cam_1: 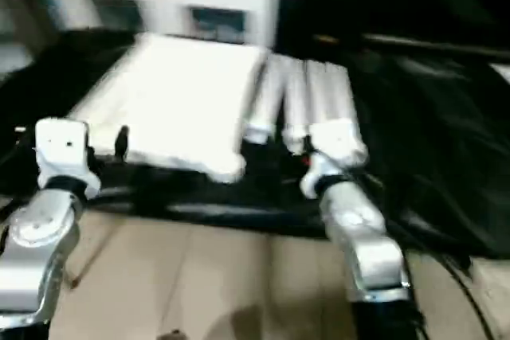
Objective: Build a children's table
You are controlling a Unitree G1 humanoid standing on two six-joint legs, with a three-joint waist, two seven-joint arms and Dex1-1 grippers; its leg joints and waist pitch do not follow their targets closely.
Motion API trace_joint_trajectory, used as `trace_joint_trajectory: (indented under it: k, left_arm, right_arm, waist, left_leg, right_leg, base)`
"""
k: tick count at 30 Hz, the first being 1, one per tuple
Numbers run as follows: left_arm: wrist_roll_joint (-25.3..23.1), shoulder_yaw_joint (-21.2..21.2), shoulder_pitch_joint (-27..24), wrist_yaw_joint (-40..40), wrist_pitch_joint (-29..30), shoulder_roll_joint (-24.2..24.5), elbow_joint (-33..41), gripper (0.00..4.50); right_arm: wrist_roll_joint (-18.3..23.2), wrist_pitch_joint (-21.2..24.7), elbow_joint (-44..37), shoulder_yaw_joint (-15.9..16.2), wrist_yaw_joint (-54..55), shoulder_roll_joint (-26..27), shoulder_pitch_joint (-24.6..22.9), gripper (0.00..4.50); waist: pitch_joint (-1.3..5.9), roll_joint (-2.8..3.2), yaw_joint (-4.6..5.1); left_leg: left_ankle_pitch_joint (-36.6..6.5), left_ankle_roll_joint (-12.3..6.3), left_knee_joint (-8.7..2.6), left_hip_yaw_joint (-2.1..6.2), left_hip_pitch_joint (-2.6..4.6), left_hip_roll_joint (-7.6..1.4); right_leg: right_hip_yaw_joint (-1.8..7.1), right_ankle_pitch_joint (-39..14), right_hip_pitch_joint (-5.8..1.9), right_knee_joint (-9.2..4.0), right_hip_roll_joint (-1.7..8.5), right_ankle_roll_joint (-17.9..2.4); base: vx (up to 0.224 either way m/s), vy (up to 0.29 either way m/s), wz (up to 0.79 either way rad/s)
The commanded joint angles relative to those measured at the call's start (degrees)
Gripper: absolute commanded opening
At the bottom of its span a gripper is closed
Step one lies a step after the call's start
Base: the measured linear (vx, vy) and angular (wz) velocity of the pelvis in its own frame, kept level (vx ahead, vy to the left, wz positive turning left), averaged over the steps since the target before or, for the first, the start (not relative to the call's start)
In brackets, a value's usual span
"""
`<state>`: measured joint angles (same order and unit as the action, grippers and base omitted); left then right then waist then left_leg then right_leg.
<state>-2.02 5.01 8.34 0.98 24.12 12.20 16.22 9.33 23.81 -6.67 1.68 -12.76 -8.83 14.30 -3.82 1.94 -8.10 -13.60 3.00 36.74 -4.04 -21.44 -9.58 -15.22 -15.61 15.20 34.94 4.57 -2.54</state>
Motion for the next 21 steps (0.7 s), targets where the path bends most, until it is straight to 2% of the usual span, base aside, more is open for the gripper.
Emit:
trace_joint_trajectory:
  k: [1, 2, 3, 4, 5, 6, 7, 8, 9, 10, 11, 12, 13, 14, 15, 16, 17, 18, 19, 20, 21]
  left_arm:
    - [0.60, 0.15, -0.24, 0.95, 1.18, 0.01, 0.17, 4.50]
    - [0.59, -0.04, -0.34, 1.05, 1.26, -0.02, 0.25, 4.50]
    - [0.78, -0.10, -0.38, 1.20, 1.35, -0.05, 0.25, 4.50]
    - [0.96, -0.16, -0.36, 1.45, 1.56, -0.04, 0.22, 4.50]
    - [0.89, -0.27, -0.43, 1.61, 1.55, 0.09, 0.23, 4.50]
    - [0.82, -0.34, -0.51, 1.70, 1.53, 0.15, 0.27, 4.50]
    - [0.93, -0.19, -0.57, 1.79, 1.56, 0.18, 0.31, 4.50]
    - [0.98, -0.11, -0.60, 1.83, 1.57, 0.23, 0.30, 4.50]
    - [1.00, 0.15, -0.67, 1.88, 1.61, 0.40, 0.30, 4.50]
    - [1.19, 0.59, -0.73, 1.89, 1.72, 0.42, 0.38, 4.50]
    - [1.08, 0.82, -0.86, 1.82, 1.93, 0.57, 0.51, 4.50]
    - [1.00, 0.95, -0.94, 1.78, 2.10, 0.69, 0.61, 4.50]
    - [1.11, 1.15, -1.11, 1.87, 2.14, 0.82, 0.70, 4.50]
    - [1.27, 1.35, -1.31, 2.01, 2.19, 0.91, 0.80, 4.50]
    - [1.30, 1.40, -1.38, 2.07, 2.19, 0.96, 0.83, 4.50]
    - [1.29, 1.45, -1.43, 2.22, 2.21, 1.02, 0.88, 4.50]
    - [1.32, 1.50, -1.41, 2.27, 2.23, 1.00, 0.88, 4.50]
    - [1.34, 1.51, -1.40, 2.39, 2.19, 1.06, 0.86, 4.50]
    - [1.37, 1.48, -1.38, 2.53, 2.16, 1.13, 0.83, 4.50]
    - [1.68, 1.37, -1.33, 2.92, 2.15, 1.38, 0.79, 4.50]
    - [1.95, 1.28, -1.31, 3.33, 2.16, 1.55, 0.75, 4.50]
  right_arm:
    - [0.79, 0.95, -1.08, 0.16, -0.53, 0.23, 0.79, 4.43]
    - [0.82, 0.92, -0.97, 0.16, -0.65, 0.38, 0.82, 4.43]
    - [1.11, 1.03, -0.80, 0.12, -0.83, 0.60, 0.93, 4.43]
    - [1.51, 1.18, -0.50, 0.17, -1.14, 0.86, 1.23, 4.43]
    - [1.53, 1.13, -0.31, 0.39, -1.35, 0.89, 1.45, 4.43]
    - [1.50, 1.07, -0.19, 0.54, -1.49, 0.87, 1.58, 4.43]
    - [1.36, 0.95, 0.07, 0.69, -1.58, 0.84, 1.81, 4.43]
    - [1.38, 0.90, 0.25, 0.65, -1.67, 0.82, 1.88, 4.43]
    - [1.40, 0.86, 0.48, 0.68, -1.85, 0.81, 1.96, 4.43]
    - [1.44, 0.88, 0.70, 0.69, -2.02, 0.80, 2.03, 4.43]
    - [1.49, 0.88, 0.80, 0.67, -2.14, 0.78, 2.04, 4.43]
    - [1.51, 0.89, 0.86, 0.63, -2.25, 0.79, 2.05, 4.43]
    - [1.52, 0.74, 1.06, 0.56, -2.36, 0.77, 2.05, 4.43]
    - [1.54, 0.62, 1.28, 0.52, -2.44, 0.73, 2.06, 4.43]
    - [1.57, 0.58, 1.36, 0.51, -2.47, 0.70, 2.08, 4.43]
    - [1.64, 0.60, 1.41, 0.58, -2.56, 0.66, 2.12, 4.43]
    - [1.67, 0.60, 1.41, 0.63, -2.60, 0.65, 2.14, 4.43]
    - [1.67, 0.60, 1.42, 0.72, -2.59, 0.68, 2.19, 4.43]
    - [1.66, 0.63, 1.41, 0.79, -2.56, 0.70, 2.22, 4.43]
    - [1.65, 0.72, 1.33, 0.89, -2.54, 0.82, 2.28, 4.43]
    - [1.62, 0.76, 1.24, 0.94, -2.56, 0.88, 2.30, 4.43]
  waist:
    - [0.96, 0.08, 1.80]
    - [0.96, 1.99, 0.97]
    - [1.57, 1.23, 1.15]
    - [1.43, 1.37, 0.52]
    - [1.44, -0.01, 1.10]
    - [1.50, -1.34, 1.13]
    - [1.29, -1.88, 0.63]
    - [2.35, -3.12, -3.83]
    - [2.72, -4.10, -3.90]
    - [3.27, -4.30, -4.85]
    - [3.51, -4.52, -4.68]
    - [4.33, -3.12, -4.73]
    - [5.42, -0.16, -3.76]
    - [6.96, 0.74, 0.84]
    - [7.45, 0.51, 0.51]
    - [7.08, -0.16, 0.31]
    - [6.72, -0.49, 0.14]
    - [5.90, -1.29, 0.39]
    - [5.57, -2.12, 0.89]
    - [3.59, -5.29, 1.05]
    - [3.84, -7.48, 0.26]
  left_leg:
    - [-32.94, 1.58, -0.97, -1.38, 8.16, -3.06]
    - [-48.99, 2.82, -9.39, 0.94, 5.65, -8.31]
    - [-54.42, 2.88, -12.86, 1.73, 4.52, -9.56]
    - [-58.10, 2.49, -13.24, 0.97, 6.50, -8.93]
    - [-57.29, 1.65, -12.28, 0.84, 7.77, -7.99]
    - [-53.98, 1.26, -11.19, 0.01, 7.55, -6.24]
    - [-47.92, 1.14, -8.54, -1.98, 6.55, -3.64]
    - [-11.37, -5.38, 2.96, -3.13, 0.36, -0.75]
    - [-6.92, -6.29, 4.69, -2.59, -2.17, -0.18]
    - [-1.39, -6.53, 4.61, -2.02, -4.53, 0.94]
    - [0.87, -6.78, 4.05, -2.16, -4.91, 1.27]
    - [6.90, -7.79, 0.18, -2.53, -3.97, 1.16]
    - [12.12, -8.78, -4.61, -1.29, 1.98, -0.82]
    - [14.81, -24.63, -5.92, 8.75, 11.23, -7.31]
    - [17.04, -28.47, -4.34, 9.56, 13.05, -8.45]
    - [19.39, -30.03, -3.77, 9.05, 11.62, -8.69]
    - [17.61, -28.31, -3.99, 7.43, 10.16, -7.60]
    - [11.59, -25.60, -5.57, 4.23, 7.99, -5.95]
    - [8.22, -25.64, -6.22, 3.44, 7.73, -5.82]
    - [-8.82, -19.80, -7.33, -2.58, 4.24, -1.00]
    - [-12.51, -16.07, -4.16, -4.24, 1.86, 2.86]
  right_leg:
    - [2.23, -46.85, 2.89, -10.59, 5.54, -1.44]
    - [4.87, -30.07, 0.16, -0.54, 1.92, -1.33]
    - [6.84, -19.13, -1.34, 5.73, 0.43, -0.81]
    - [8.79, -11.68, 1.13, 6.83, -0.12, -0.65]
    - [10.84, -13.98, 1.98, 4.79, 1.44, -0.75]
    - [11.78, -17.99, 1.41, 1.75, 2.24, -0.60]
    - [13.64, -25.59, 1.16, -3.01, 4.30, -2.17]
    - [21.62, -43.41, -5.91, -9.97, 12.87, -2.19]
    - [22.07, -41.06, -7.47, -9.30, 11.96, -2.11]
    - [19.72, -29.00, -8.50, -8.24, 8.60, -2.62]
    - [18.60, -22.07, -8.43, -8.00, 6.81, -2.93]
    - [15.38, -10.08, -8.47, -7.14, 2.88, -2.55]
    - [10.75, -3.31, -5.83, -5.00, -1.15, 1.68]
    - [8.69, -8.84, 4.50, 6.79, -3.55, 7.17]
    - [9.46, -11.97, 6.73, 8.60, -2.47, 7.21]
    - [11.11, -10.01, 9.70, 10.64, -0.75, 8.24]
    - [11.32, -7.30, 10.09, 11.29, -0.81, 8.82]
    - [11.41, -1.10, 10.82, 11.55, -1.03, 8.21]
    - [12.05, 2.33, 11.36, 10.59, -0.61, 7.04]
    - [14.56, 9.73, 7.68, 1.46, 0.42, 1.86]
    - [18.37, -2.41, 3.87, -2.71, 2.11, 3.99]
  base:
    - [0.008, 0.026, 0.37]
    - [0.008, 0.026, 0.37]
    - [0.000, 0.000, 0.00]
    - [0.115, 0.017, -0.06]
    - [0.115, 0.017, -0.06]
    - [0.114, -0.037, -0.06]
    - [0.159, -0.061, -0.11]
    - [0.159, -0.061, -0.11]
    - [0.183, -0.046, -0.09]
    - [0.171, -0.021, -0.05]
    - [0.171, -0.021, -0.05]
    - [0.221, -0.003, 0.11]
    - [0.264, 0.034, 0.06]
    - [0.264, 0.034, 0.06]
    - [0.277, 0.001, -0.14]
    - [0.241, -0.021, -0.16]
    - [0.241, -0.021, -0.16]
    - [0.195, 0.005, -0.06]
    - [0.167, -0.036, -0.05]
    - [0.167, -0.036, -0.05]
    - [0.166, -0.101, 0.03]
